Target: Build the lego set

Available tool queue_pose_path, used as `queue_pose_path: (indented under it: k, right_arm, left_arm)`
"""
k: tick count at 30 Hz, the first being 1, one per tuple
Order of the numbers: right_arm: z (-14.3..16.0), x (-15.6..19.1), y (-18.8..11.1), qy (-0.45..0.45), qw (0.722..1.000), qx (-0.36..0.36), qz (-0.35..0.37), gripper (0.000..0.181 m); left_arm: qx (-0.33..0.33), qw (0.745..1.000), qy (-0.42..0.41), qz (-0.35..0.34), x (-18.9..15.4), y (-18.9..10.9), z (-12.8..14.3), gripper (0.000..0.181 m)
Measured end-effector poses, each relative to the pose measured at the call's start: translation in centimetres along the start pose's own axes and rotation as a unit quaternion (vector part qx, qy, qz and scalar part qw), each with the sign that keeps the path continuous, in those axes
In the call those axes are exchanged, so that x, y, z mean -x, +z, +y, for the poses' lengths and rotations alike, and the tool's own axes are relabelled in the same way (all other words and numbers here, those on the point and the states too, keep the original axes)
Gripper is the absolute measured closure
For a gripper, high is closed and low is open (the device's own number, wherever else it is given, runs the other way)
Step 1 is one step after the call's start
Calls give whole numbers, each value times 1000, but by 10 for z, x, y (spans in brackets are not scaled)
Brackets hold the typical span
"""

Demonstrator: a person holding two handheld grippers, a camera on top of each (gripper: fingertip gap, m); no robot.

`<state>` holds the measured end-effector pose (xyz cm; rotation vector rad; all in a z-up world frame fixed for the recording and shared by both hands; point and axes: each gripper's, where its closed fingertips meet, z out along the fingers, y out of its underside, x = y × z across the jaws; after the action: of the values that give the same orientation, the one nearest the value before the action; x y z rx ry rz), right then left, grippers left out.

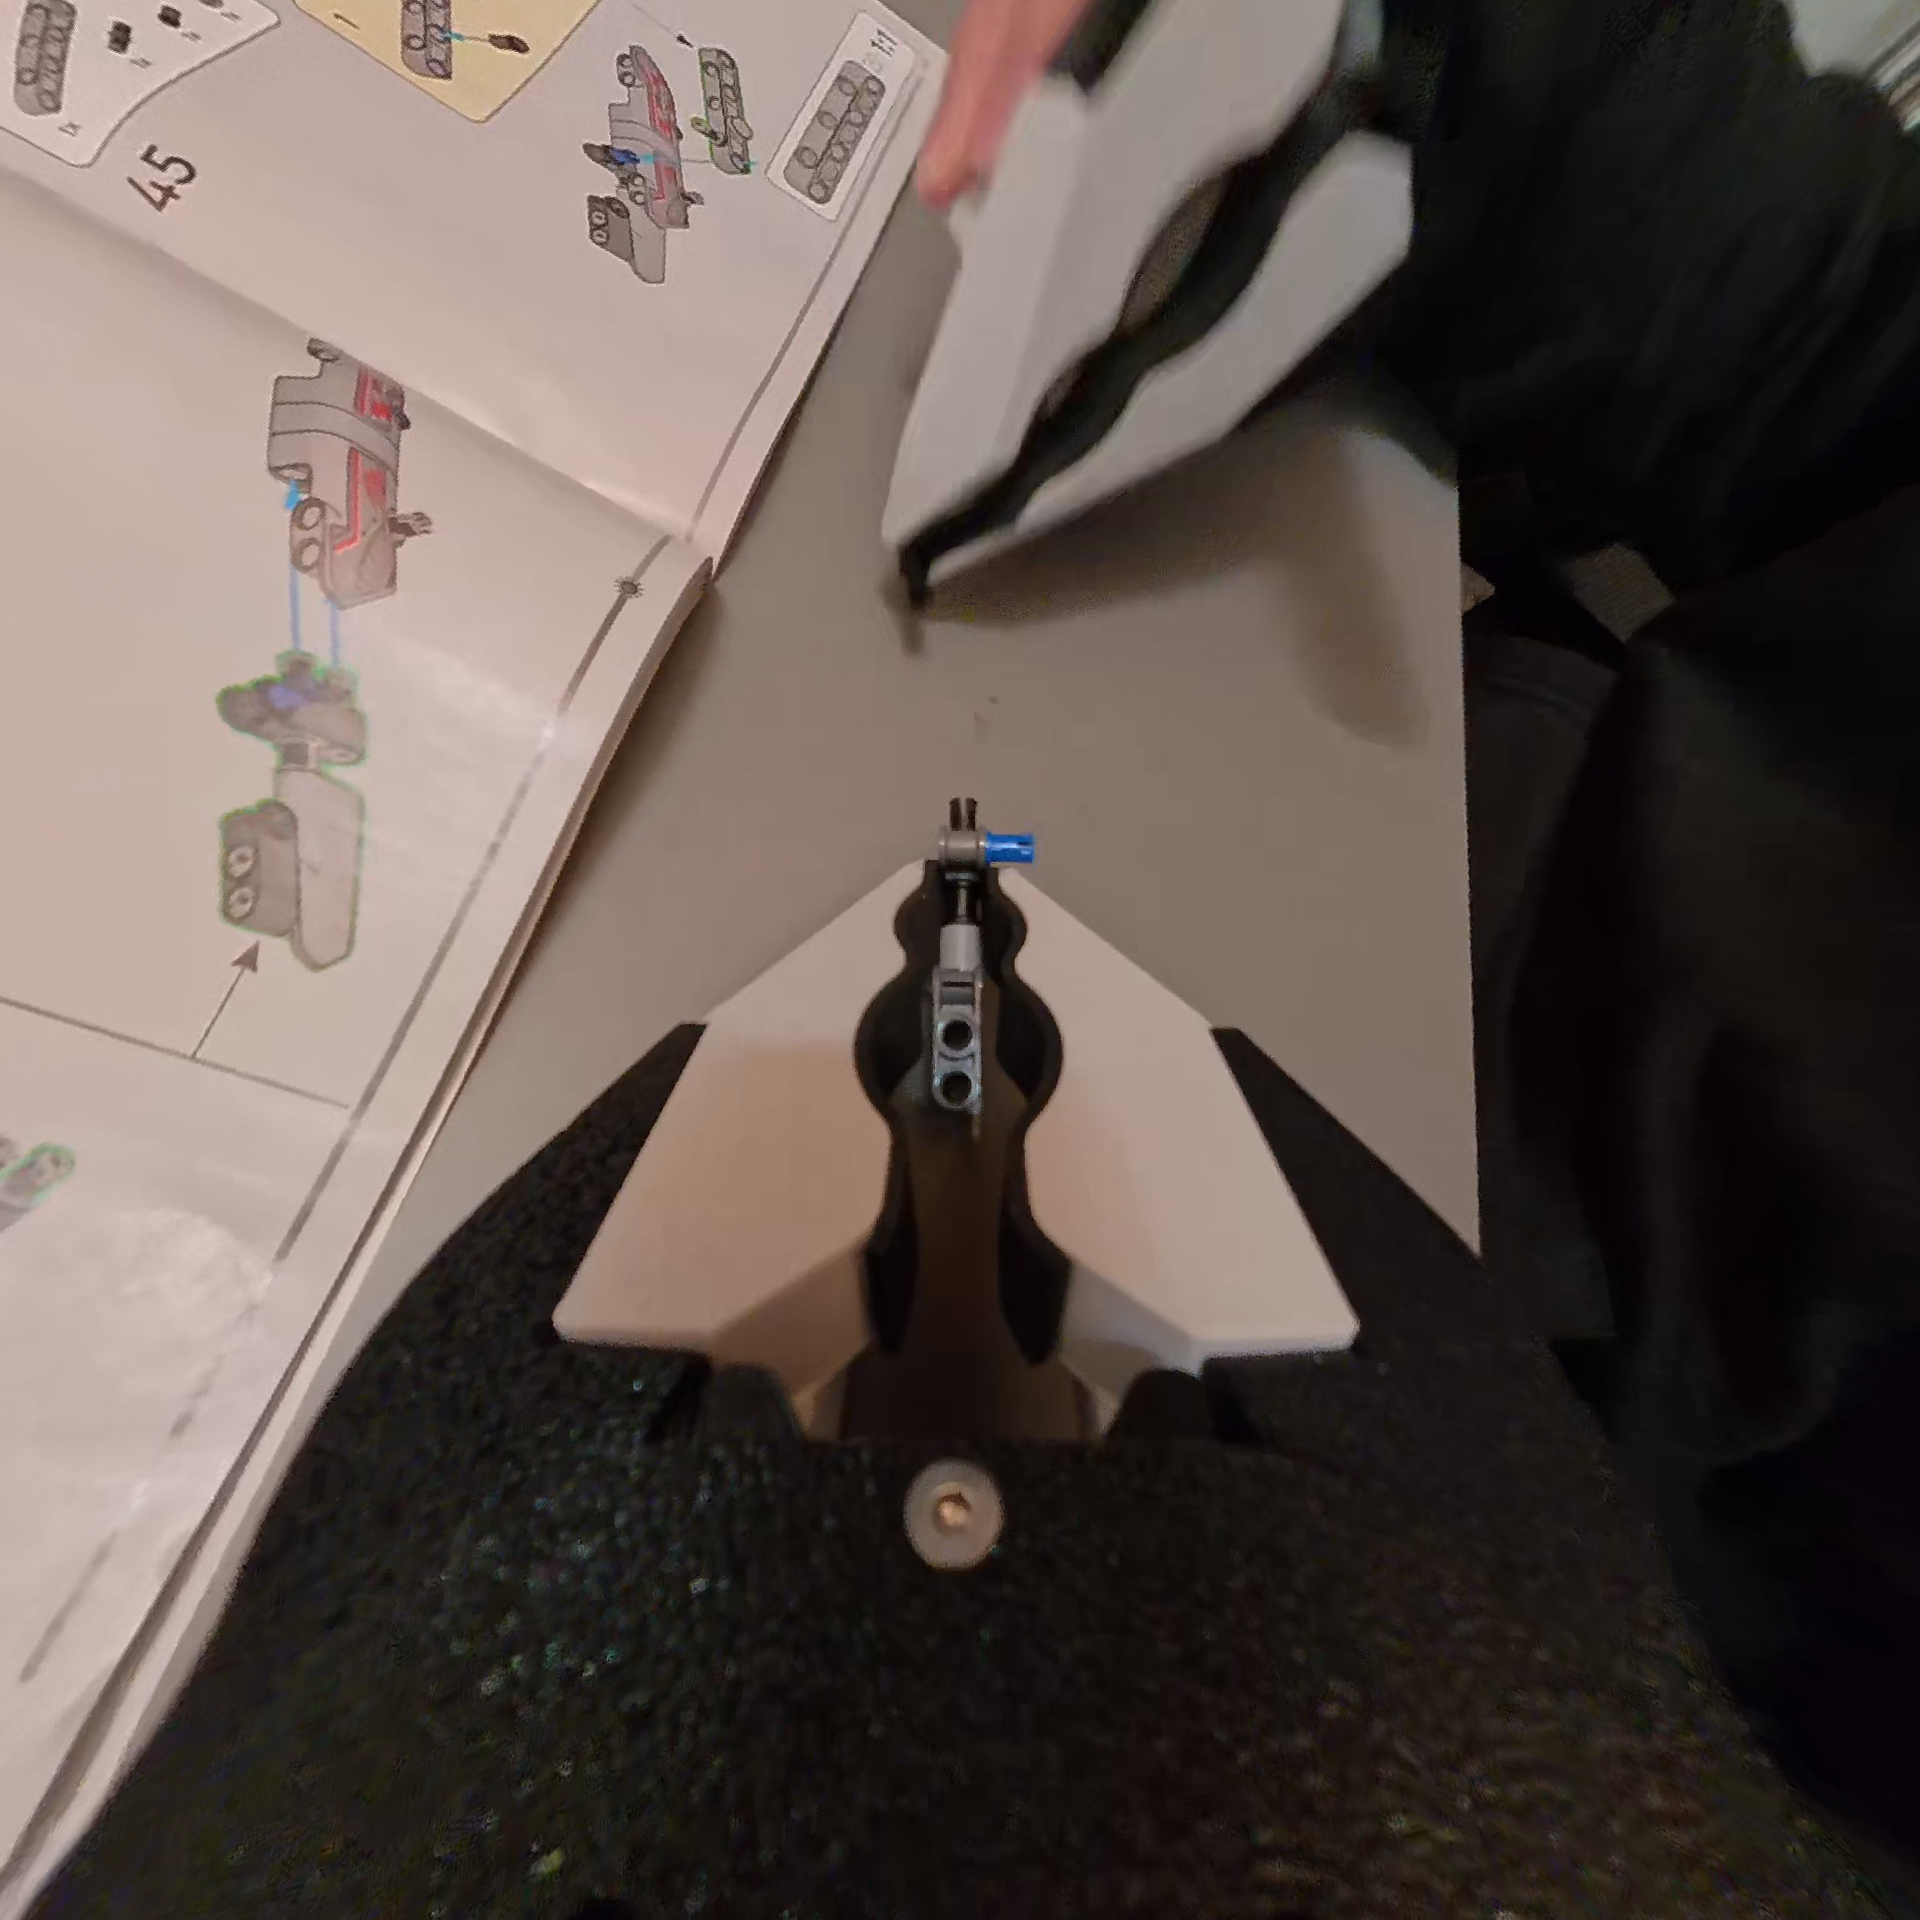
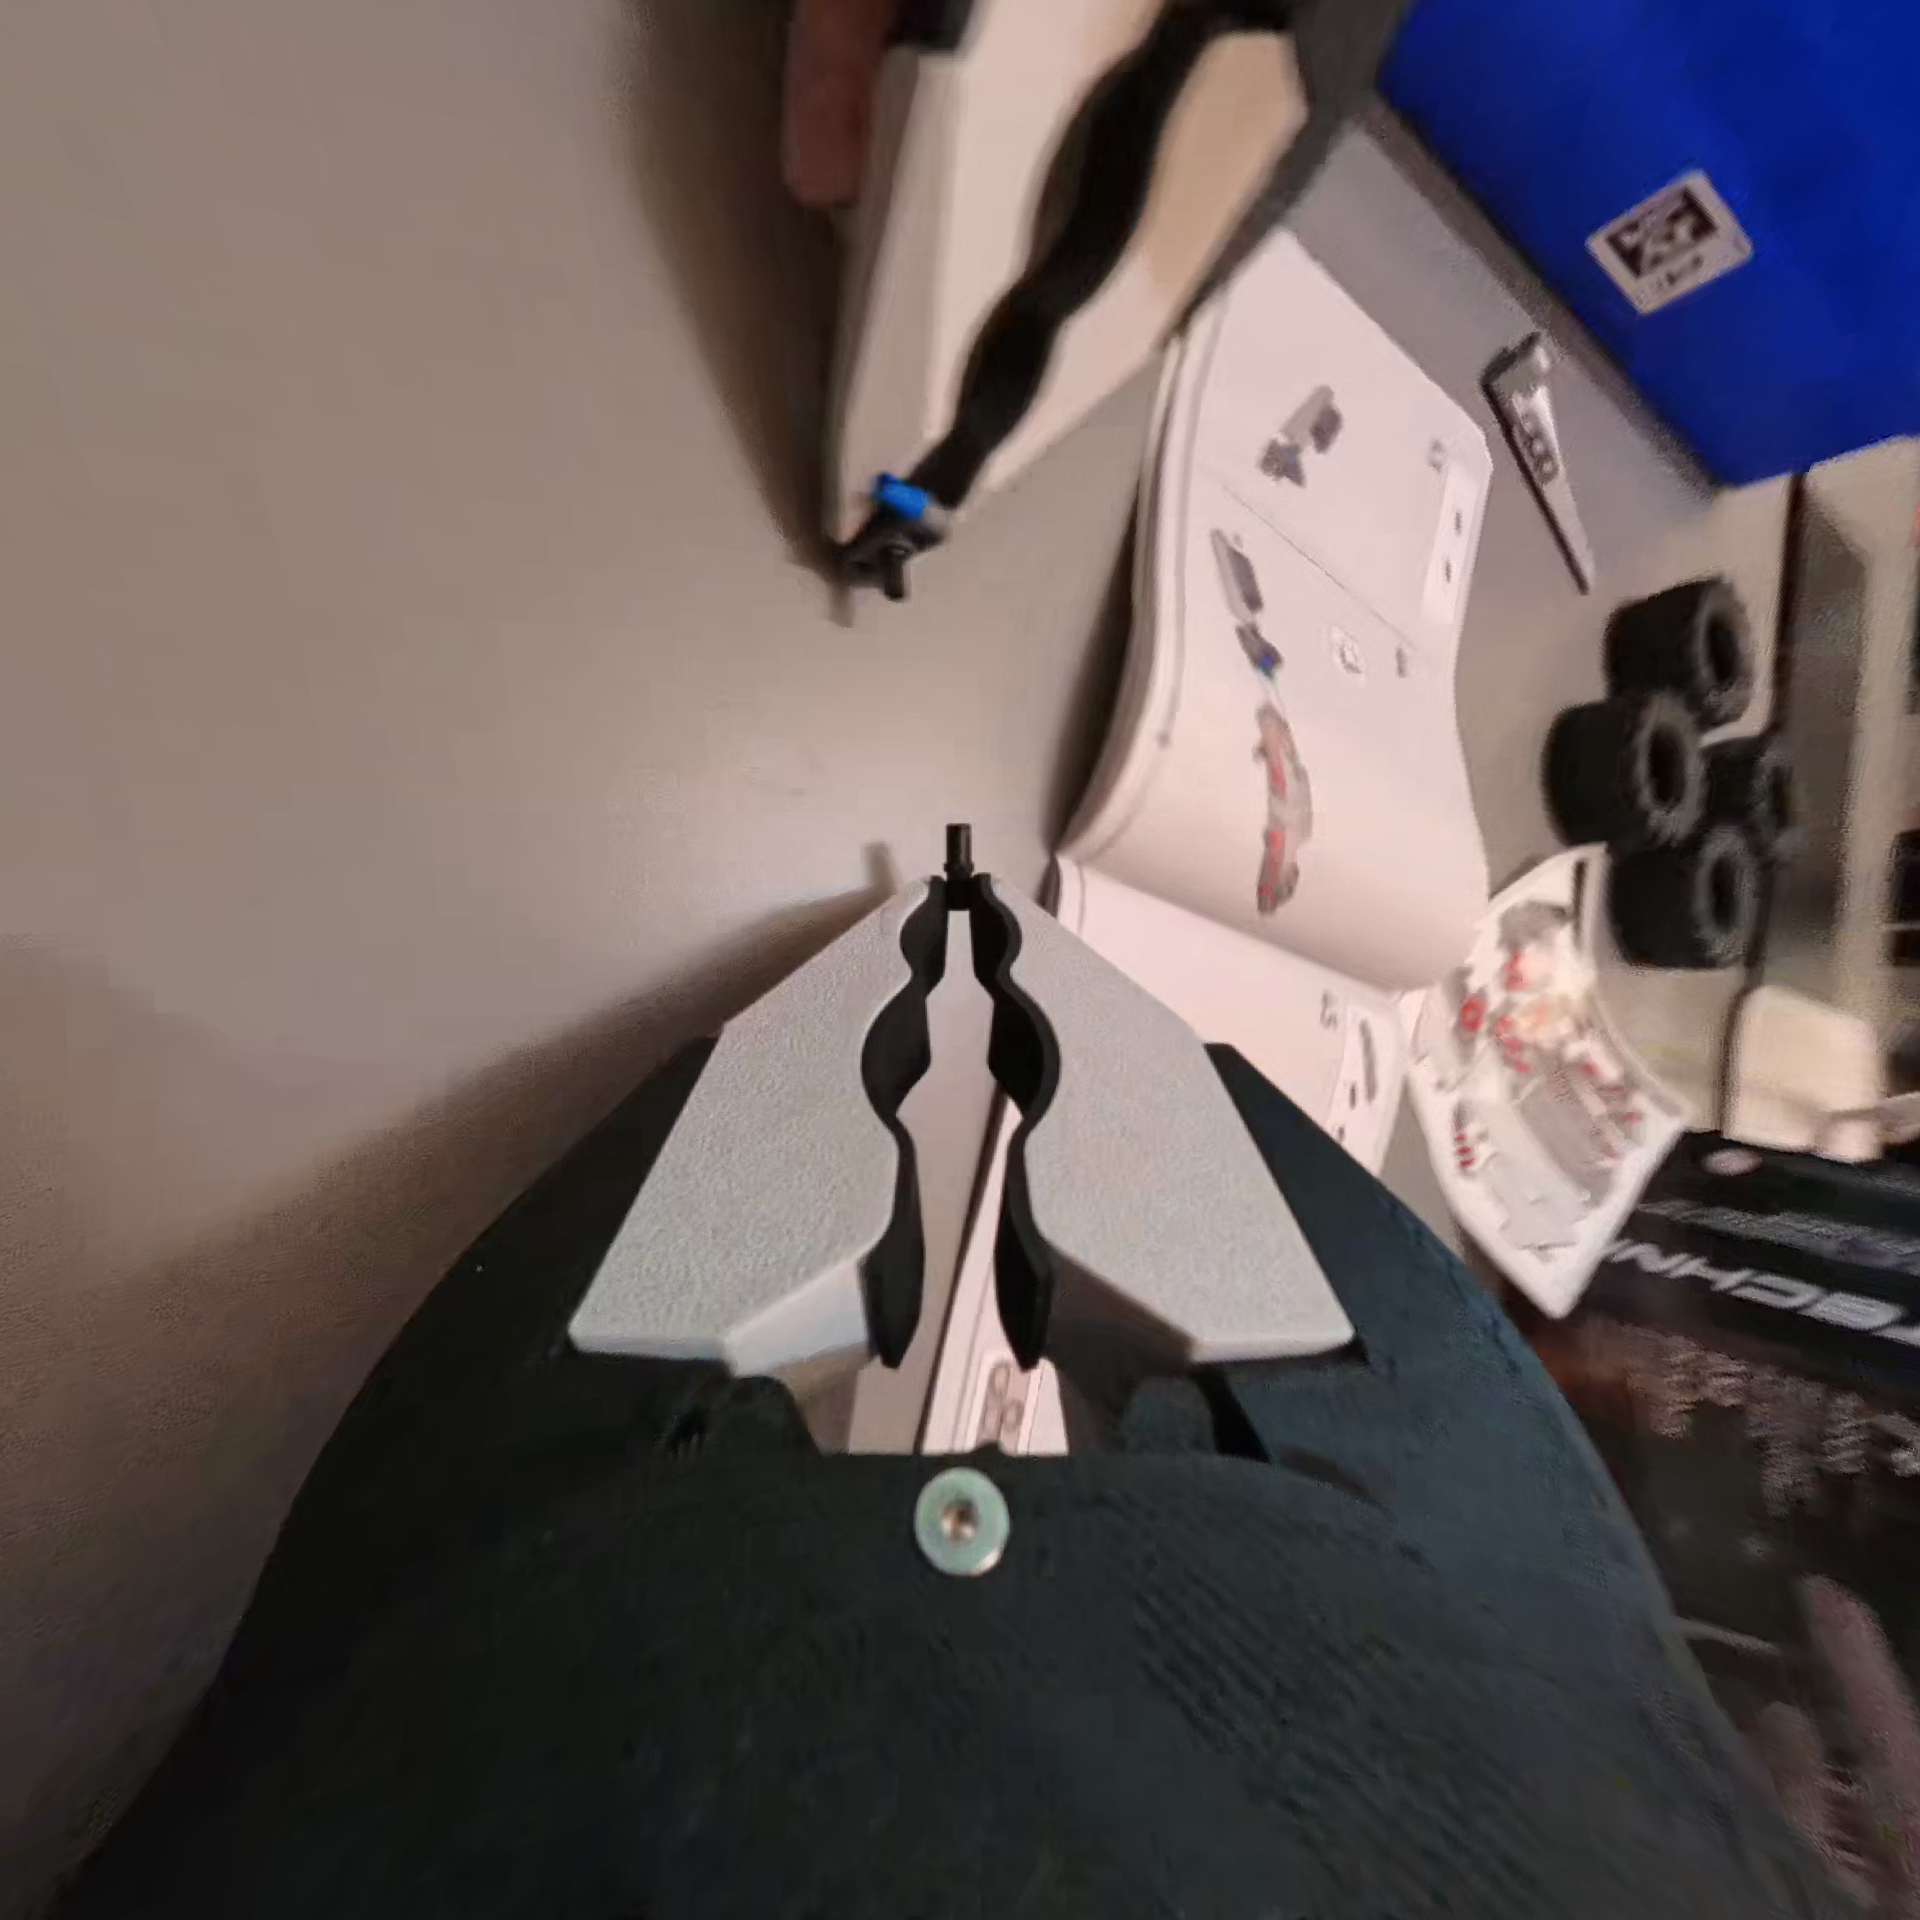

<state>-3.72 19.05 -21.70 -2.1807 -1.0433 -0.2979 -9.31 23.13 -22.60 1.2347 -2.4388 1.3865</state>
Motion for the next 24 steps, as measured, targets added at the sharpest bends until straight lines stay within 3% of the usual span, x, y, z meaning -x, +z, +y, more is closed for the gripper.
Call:
queue_pose_path:
  k: [1,7,19,24]
  right_arm:
    - [0,3,9,-36,999,23,25,177]
    - [-23,6,21,-137,981,29,132,177]
    - [-30,11,31,-180,965,47,184,178]
    - [-32,8,29,-158,967,38,195,177]
  left_arm:
    - [-2,1000,-7,1,0,0,0,177]
    - [-15,999,-37,-2,4,-1,-3,176]
    - [-26,998,-62,8,4,0,-6,176]
    - [-27,998,-61,6,4,0,-6,176]
